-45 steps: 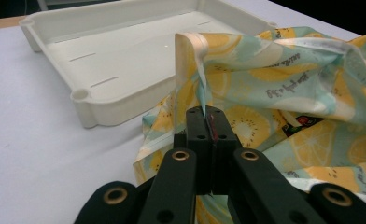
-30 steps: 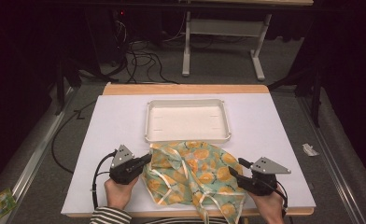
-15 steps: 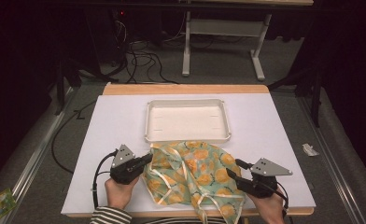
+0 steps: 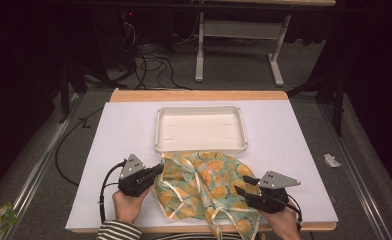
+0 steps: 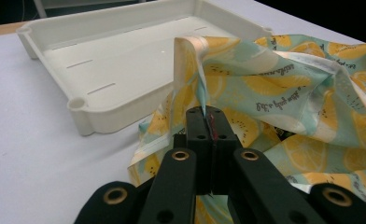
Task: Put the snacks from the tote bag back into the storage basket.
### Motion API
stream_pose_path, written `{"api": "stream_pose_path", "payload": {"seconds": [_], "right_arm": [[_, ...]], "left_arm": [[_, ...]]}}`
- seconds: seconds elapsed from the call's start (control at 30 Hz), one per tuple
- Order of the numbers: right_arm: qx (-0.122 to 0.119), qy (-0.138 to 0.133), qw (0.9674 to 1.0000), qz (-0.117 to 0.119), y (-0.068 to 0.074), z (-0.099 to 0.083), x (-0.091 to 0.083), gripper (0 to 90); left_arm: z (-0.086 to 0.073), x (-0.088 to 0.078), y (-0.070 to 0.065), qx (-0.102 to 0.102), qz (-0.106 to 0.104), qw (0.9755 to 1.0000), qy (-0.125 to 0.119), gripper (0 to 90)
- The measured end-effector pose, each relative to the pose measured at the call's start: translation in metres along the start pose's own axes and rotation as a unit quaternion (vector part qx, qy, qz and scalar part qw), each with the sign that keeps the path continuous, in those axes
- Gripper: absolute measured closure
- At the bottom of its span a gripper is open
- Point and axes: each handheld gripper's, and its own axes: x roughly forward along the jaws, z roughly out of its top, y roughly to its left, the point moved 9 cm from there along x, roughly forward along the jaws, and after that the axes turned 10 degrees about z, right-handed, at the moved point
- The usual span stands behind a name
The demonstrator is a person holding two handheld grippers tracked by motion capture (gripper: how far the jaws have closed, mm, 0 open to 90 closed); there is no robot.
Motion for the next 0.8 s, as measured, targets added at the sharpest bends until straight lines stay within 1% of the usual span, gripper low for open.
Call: {"api": "stream_pose_path", "payload": {"seconds": [0.03,0.1,0.23,0.27,0.4,0.5,0.6,0.63,0.67,0.77,0.8], "right_arm": [[0.004,0.008,0.9999,0.007,-0.001,-0.003,0.006,52.9],[0.007,0.011,0.9998,0.012,0.000,-0.006,0.010,51.6],[0.015,0.023,0.9995,0.017,-0.002,-0.012,0.018,47.9],[0.014,0.026,0.9994,0.020,-0.003,-0.013,0.020,46.9],[0.020,0.039,0.9988,0.020,-0.006,-0.019,0.025,44.6],[0.021,0.051,0.9983,0.020,-0.009,-0.025,0.030,45.4],[0.019,0.062,0.9977,0.021,-0.010,-0.029,0.034,50.4],[0.019,0.069,0.9972,0.022,-0.010,-0.031,0.035,54.0],[0.016,0.067,0.9973,0.023,-0.011,-0.032,0.036,57.0],[0.009,0.093,0.9953,0.026,-0.011,-0.040,0.040,70.3],[0.007,0.095,0.9951,0.026,-0.011,-0.042,0.042,72.9]], "left_arm": [[0.000,0.000,0.000,0.001,0.001,1.0000,0.000,90.0],[0.000,0.000,0.000,0.001,0.000,1.0000,0.000,90.0],[0.001,0.000,0.000,-0.002,0.000,1.0000,-0.002,90.0],[0.001,0.000,0.000,-0.002,-0.001,1.0000,-0.001,90.0],[0.002,0.000,0.000,-0.003,-0.001,1.0000,-0.003,90.0],[0.002,0.000,0.000,-0.004,-0.001,1.0000,-0.003,90.0],[0.003,0.000,0.001,-0.005,0.002,1.0000,-0.002,90.0],[0.004,0.000,0.001,-0.007,0.002,1.0000,-0.003,90.0],[0.004,0.000,0.001,-0.007,0.002,1.0000,-0.003,90.0],[0.005,0.000,0.001,-0.005,0.001,1.0000,-0.003,90.0],[0.006,0.000,0.000,-0.004,0.001,1.0000,-0.003,90.0]]}}
